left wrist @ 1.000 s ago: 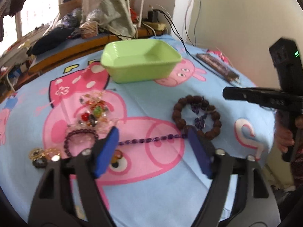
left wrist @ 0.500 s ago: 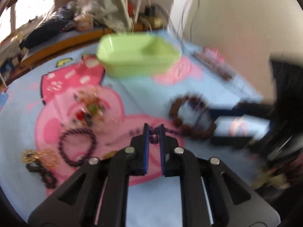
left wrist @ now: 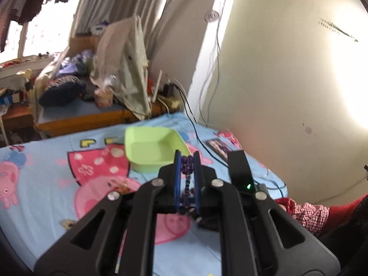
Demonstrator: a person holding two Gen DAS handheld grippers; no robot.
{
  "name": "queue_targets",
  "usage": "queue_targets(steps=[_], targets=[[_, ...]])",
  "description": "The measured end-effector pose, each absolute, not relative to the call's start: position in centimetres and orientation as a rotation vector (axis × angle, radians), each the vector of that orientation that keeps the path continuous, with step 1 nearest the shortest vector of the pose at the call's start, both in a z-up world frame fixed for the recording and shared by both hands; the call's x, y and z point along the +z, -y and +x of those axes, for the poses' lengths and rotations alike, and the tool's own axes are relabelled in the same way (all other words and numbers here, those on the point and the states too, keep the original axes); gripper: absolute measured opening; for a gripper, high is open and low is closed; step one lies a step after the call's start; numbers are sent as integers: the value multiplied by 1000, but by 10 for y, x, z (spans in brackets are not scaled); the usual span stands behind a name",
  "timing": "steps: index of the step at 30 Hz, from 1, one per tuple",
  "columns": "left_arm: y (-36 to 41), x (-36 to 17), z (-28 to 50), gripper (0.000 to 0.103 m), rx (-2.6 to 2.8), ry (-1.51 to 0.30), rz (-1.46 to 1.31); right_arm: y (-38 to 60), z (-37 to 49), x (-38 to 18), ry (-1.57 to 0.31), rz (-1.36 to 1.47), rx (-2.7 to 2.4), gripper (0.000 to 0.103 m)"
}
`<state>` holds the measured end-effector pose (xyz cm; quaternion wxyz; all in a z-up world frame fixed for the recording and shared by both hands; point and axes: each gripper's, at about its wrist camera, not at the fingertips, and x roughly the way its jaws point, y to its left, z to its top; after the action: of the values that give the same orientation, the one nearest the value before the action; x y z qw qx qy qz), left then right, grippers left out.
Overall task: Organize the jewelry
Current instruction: 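Grasp the purple bead necklace with the left tool and lift it, then lower the purple necklace into the green tray and open the left tool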
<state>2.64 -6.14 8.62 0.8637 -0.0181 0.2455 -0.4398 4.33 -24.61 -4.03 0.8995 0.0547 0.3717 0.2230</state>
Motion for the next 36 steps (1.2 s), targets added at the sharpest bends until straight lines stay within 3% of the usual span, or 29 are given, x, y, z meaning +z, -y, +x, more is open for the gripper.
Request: queue_targets(steps=[9,19,24,27,29,30,33,36], targets=[[79,95,49,9,-917,-525,-25,282,56,58,-633,300,583,0],[139,127,118,10,-886,-507,5,315,118,163,-580,161,471,0],[173,107,160,10,-844,-567,30,330,158,140,-703,110,411,0],[195,71,185,10,-811,-668,46,337,186,89,-860,83,351,0],[211,41,199,23,-767,-762,81,340,195,55,-944,76,317,0],[219,22,207,35,-736,-831,107,343,198,35,-989,75,301,0],[220,-9,207,35,-697,-901,156,338,188,2,-1074,41,311,0],[205,2,195,35,-705,-841,152,331,170,-5,-1086,18,344,0]])
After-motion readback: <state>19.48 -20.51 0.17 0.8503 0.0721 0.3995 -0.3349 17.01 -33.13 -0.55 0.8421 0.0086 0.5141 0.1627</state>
